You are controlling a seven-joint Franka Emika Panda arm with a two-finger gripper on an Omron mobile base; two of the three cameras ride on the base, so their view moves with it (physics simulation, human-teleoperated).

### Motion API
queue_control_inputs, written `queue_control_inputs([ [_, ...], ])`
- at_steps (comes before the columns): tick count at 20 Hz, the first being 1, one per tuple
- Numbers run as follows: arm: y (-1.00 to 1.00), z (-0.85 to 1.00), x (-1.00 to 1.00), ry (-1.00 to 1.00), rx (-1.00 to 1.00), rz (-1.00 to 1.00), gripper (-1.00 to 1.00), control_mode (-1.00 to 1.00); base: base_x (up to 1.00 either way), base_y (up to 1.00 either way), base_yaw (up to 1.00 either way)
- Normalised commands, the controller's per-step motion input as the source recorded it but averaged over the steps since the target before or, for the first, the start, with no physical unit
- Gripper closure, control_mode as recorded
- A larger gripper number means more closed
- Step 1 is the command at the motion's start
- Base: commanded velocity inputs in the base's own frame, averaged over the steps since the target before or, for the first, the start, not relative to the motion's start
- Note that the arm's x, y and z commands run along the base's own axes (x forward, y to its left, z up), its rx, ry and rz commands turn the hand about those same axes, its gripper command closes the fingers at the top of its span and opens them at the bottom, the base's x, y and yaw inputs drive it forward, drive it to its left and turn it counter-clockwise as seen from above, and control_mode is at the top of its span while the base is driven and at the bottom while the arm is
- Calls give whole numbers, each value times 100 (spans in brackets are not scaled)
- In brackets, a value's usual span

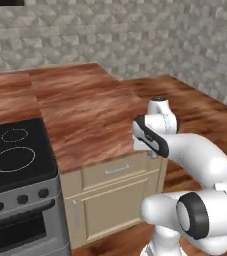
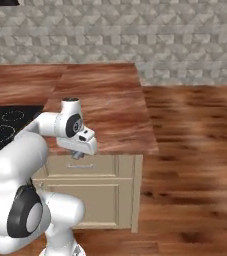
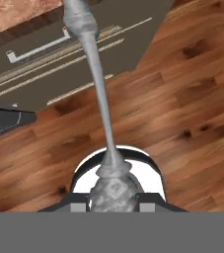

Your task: Organize the utensils by type. Pick up the wooden spoons from the counter and place them in the open cabinet. Then pick up the metallic utensils from the counter and place them in the open drawer.

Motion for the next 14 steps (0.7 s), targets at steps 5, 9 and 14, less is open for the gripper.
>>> queue_control_inputs([
  [5, 0, 0, 0, 0, 0, 0, 100, 100, 1, -23, 100],
  [9, 0, 0, 0, 0, 0, 0, 100, 100, 0, -24, 97],
  [14, 0, 0, 0, 0, 0, 0, 100, 100, 3, -52, 44],
])
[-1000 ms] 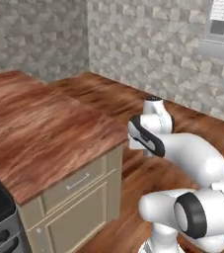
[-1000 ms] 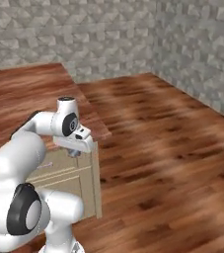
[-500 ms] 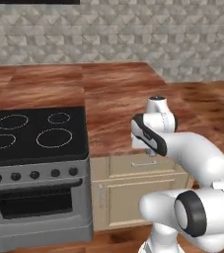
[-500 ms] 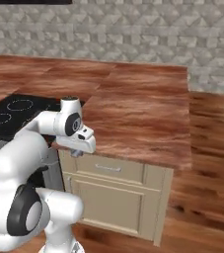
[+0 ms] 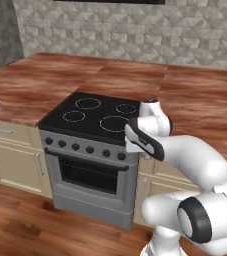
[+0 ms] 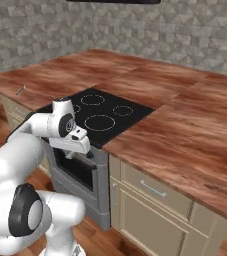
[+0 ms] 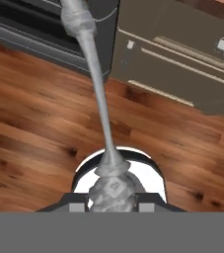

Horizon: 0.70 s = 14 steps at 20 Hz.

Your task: Organize the utensils by type. Pick up the wooden spoons from the counter and place them in the open cabinet. Then pick up the metallic utensils from the counter and place them in the open drawer.

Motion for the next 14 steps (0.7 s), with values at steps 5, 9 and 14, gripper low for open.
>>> queue_control_inputs([
  [5, 0, 0, 0, 0, 0, 0, 100, 100, -14, -78, 10],
  [9, 0, 0, 0, 0, 0, 0, 100, 100, -28, -83, 1],
  [14, 0, 0, 0, 0, 0, 0, 100, 100, -14, -89, 0],
])
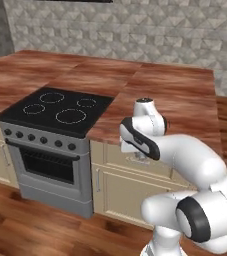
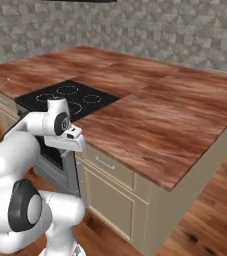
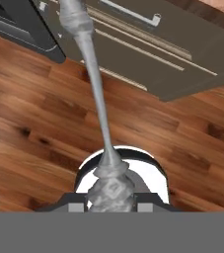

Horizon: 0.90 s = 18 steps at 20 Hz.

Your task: Organize the utensils by type. Pick up the wooden spoons from the counter and place them in the open cabinet. Then pick up the metallic utensils from the counter and place them in the open drawer.

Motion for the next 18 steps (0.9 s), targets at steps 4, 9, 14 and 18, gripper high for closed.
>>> queue_control_inputs([
  [4, 0, 0, 0, 0, 0, 0, 100, 100, 0, -95, -13],
  [9, 0, 0, 0, 0, 0, 0, 100, 100, 2, -97, -16],
  [14, 0, 0, 0, 0, 0, 0, 100, 100, 7, -100, -15],
  [18, 0, 0, 0, 0, 0, 0, 100, 100, 9, -100, -15],
])
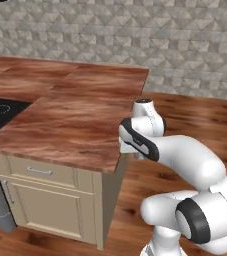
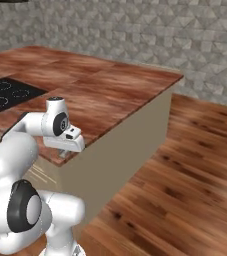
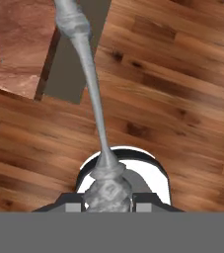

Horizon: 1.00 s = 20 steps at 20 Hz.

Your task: Organize the utensils by type. Pick up the wooden spoons from the counter and place them in the open cabinet. Then pick up the metallic utensils from the counter and place them in the open drawer.

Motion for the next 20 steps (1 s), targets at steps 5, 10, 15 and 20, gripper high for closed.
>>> queue_control_inputs([
  [5, 0, 0, 0, 0, 0, 0, 100, 100, 12, -97, -15],
  [10, 0, 0, 0, 0, 0, 0, 100, 100, 22, -90, -16],
  [15, 0, 0, 0, 0, 0, 0, 100, 100, 36, -79, -16],
  [20, 0, 0, 0, 0, 0, 0, 100, 100, 53, -68, -14],
])
